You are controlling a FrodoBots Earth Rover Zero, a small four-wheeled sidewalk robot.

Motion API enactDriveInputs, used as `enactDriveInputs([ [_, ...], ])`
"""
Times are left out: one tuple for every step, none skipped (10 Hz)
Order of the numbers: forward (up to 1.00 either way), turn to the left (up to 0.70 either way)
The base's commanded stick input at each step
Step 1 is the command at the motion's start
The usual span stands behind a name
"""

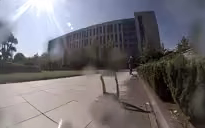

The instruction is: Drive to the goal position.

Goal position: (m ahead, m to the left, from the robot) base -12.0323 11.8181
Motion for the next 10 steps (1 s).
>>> enactDriveInputs([
  [0.05, 0.0],
  [0.05, 0.0],
  [0.05, 0.0],
  [0.05, 0.0],
  [0.05, 0.0],
  [0.05, 0.0],
  [0.05, 0.0],
  [0.05, 0.0],
  [0.05, 0.0],
  [0.05, 0.0],
])
